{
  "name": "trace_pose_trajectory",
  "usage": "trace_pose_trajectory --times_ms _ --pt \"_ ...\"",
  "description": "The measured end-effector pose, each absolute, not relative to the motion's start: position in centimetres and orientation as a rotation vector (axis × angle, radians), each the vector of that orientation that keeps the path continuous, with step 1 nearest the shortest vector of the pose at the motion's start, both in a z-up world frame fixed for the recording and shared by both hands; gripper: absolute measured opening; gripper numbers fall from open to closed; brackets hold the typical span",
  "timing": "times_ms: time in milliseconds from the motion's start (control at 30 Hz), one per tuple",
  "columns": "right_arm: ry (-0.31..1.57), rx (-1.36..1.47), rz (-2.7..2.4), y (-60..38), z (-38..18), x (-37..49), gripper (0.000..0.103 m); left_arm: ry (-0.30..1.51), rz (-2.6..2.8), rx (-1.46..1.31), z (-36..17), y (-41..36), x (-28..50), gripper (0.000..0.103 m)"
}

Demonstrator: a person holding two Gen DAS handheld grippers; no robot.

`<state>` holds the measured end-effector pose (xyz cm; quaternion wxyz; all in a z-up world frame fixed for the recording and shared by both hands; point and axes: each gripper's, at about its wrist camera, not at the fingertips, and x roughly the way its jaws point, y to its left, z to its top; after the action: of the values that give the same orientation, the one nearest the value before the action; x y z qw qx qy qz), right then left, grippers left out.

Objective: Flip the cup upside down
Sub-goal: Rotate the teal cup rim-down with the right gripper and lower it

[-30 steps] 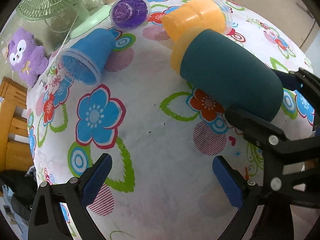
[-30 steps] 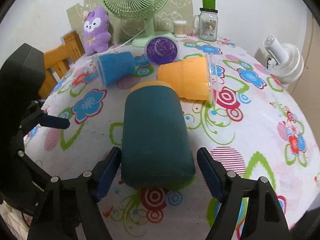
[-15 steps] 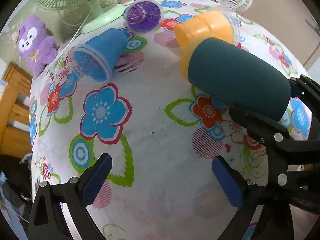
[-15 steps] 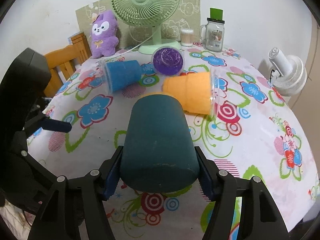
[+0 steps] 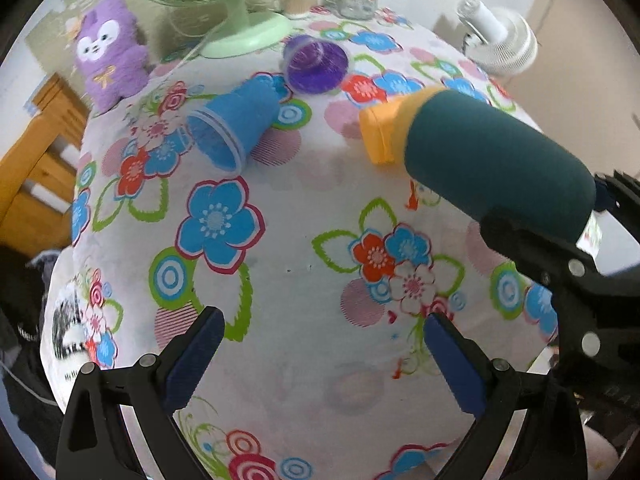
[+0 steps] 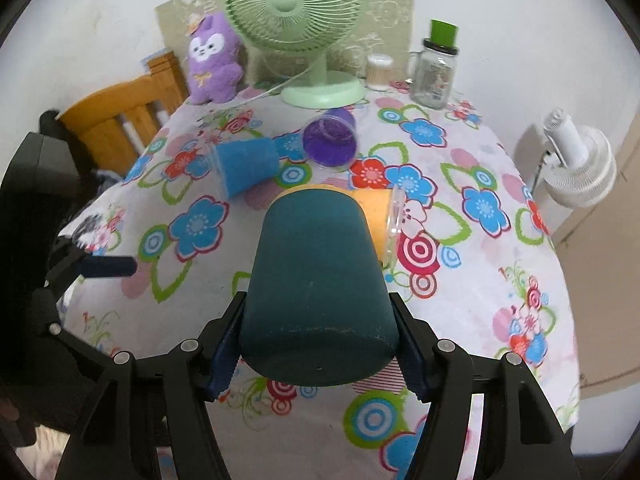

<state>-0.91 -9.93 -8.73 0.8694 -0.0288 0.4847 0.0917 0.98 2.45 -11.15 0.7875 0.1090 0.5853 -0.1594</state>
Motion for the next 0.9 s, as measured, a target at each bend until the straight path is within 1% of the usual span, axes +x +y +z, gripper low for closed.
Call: trace_pose_trajectory --times_ms 200,400,900 --pt "1.1 -0.105 0.241 -10.5 -7.3 0.1 0.069 1.258 -0.246 0.173 -9.9 2.6 1.3 0.101" --pt "1.185 -0.144 0.294 -10.4 -6.9 1.1 0.069 1.259 -0.19 0.142 -9.7 2.6 1.1 0.101" --pt "1.363 -0.293 0.392 -8.3 -7.7 2.2 0.069 1.296 -0.121 0.067 -11.3 4.4 -0.2 0.101"
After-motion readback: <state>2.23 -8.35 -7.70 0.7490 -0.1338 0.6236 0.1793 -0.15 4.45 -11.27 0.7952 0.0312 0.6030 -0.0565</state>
